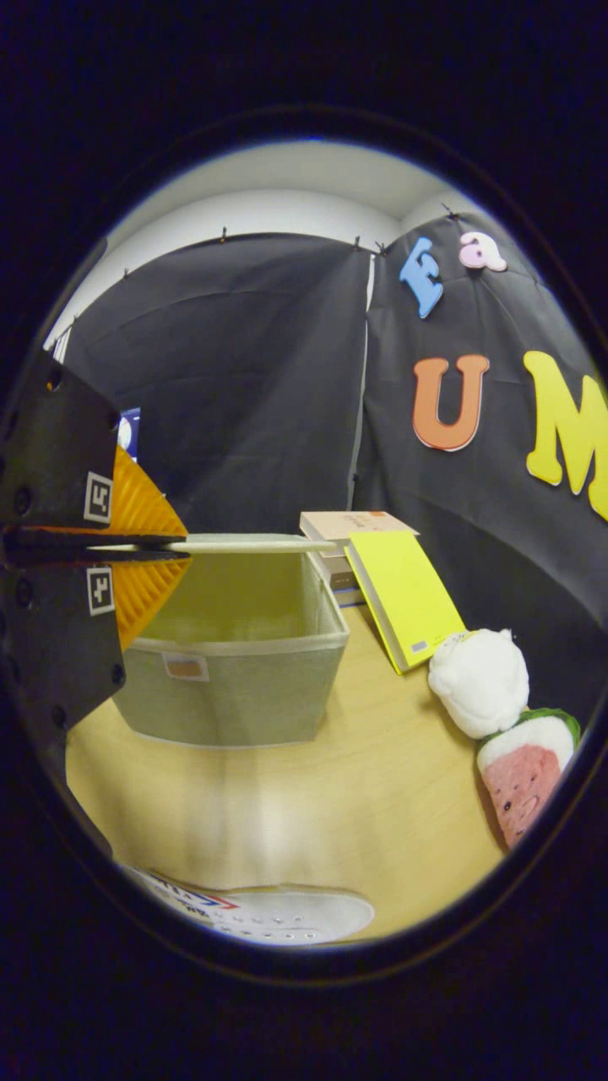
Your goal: Open the storage box then place both shoes into the box .Put the left shoe in first, then the right shoe, with the right side of both shoes facing outward in a uniform manner.
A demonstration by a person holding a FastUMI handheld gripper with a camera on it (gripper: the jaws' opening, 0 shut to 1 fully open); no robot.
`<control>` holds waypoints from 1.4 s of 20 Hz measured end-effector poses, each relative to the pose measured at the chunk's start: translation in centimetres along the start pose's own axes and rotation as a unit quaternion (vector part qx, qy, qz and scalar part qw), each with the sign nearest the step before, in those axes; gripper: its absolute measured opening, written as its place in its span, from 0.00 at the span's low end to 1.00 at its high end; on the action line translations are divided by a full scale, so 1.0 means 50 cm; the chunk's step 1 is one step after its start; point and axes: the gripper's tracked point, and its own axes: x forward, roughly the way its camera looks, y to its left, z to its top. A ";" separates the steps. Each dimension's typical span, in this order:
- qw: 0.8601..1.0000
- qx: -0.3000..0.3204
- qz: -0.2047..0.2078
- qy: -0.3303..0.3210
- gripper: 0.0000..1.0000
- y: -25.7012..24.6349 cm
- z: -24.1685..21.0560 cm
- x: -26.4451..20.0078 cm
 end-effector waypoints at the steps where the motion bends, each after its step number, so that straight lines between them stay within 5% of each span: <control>1: 1.000 -0.004 0.001 -0.004 0.05 0.020 -0.004 0.006; 11: 0.996 -0.068 0.042 -0.035 0.06 0.241 -0.014 0.154; 15: 0.995 -0.093 0.026 -0.012 0.12 0.290 -0.047 0.246; 21: 0.990 -0.139 0.005 0.017 1.00 0.326 -0.099 0.334; 25: 0.990 -0.140 -0.023 -0.001 1.00 0.298 -0.094 0.328; 28: 0.973 -0.196 -0.110 -0.045 1.00 0.228 -0.068 0.290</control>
